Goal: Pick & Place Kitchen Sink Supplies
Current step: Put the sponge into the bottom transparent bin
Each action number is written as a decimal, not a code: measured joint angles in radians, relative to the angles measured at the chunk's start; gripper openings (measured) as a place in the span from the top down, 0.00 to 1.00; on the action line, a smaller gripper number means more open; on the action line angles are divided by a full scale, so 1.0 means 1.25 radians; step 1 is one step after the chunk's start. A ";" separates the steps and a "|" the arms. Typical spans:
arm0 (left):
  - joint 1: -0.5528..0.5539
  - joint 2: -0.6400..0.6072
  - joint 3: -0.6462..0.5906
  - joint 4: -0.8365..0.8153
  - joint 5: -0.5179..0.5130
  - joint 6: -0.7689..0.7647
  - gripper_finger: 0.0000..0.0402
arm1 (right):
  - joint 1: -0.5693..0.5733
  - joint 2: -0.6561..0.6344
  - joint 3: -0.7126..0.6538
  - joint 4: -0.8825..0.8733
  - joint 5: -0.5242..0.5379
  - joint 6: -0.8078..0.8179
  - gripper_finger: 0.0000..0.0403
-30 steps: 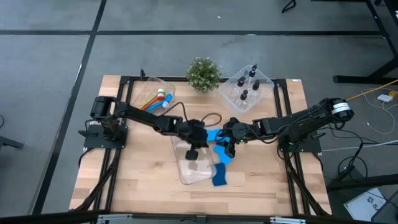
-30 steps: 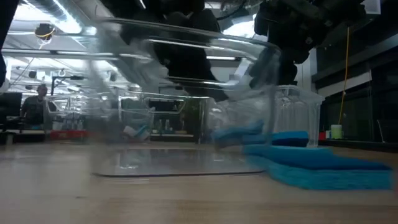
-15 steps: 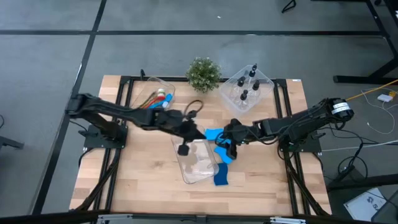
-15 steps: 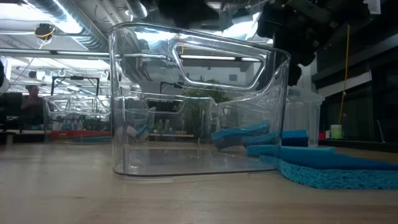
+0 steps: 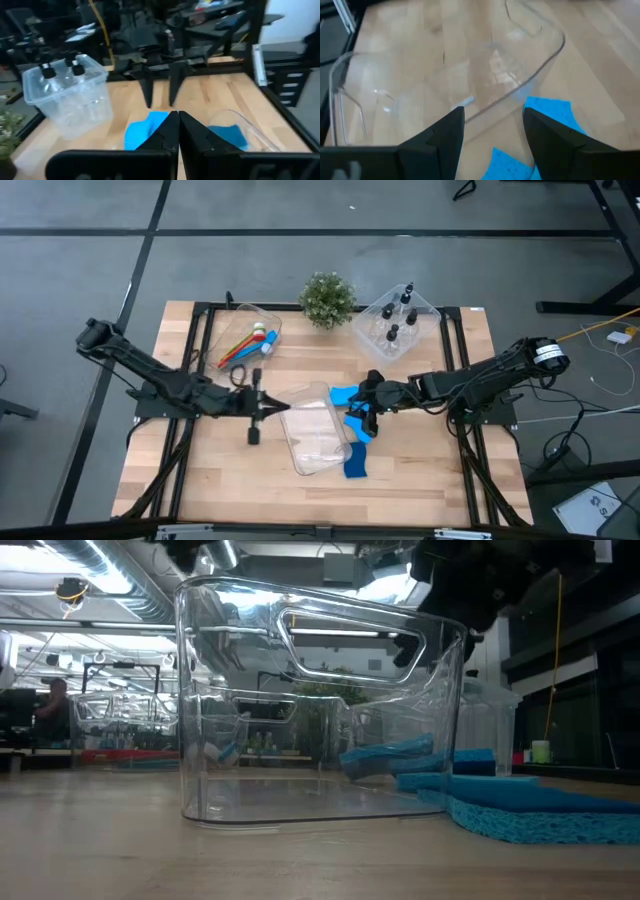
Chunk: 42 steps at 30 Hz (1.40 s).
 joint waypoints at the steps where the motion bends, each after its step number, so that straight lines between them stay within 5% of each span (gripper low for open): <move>1: -0.001 -0.021 -0.023 0.005 0.014 0.008 1.00 | 0.000 0.000 0.000 0.009 0.004 -0.001 0.49; 12: 0.153 -0.320 -0.306 0.044 0.222 -0.083 1.00 | 0.000 0.000 0.000 0.019 0.005 -0.004 0.49; 26: 0.378 -0.677 -0.364 -0.201 0.294 -0.072 1.00 | 0.000 0.000 0.000 0.013 0.005 -0.031 0.49; 37: 0.511 -0.751 -0.469 -0.036 0.379 -0.022 1.00 | 0.000 0.000 0.000 0.033 0.032 -0.035 0.49; 42: 0.560 -0.751 -0.470 -0.075 0.397 -0.020 1.00 | 0.000 0.000 0.000 0.031 0.033 -0.041 0.49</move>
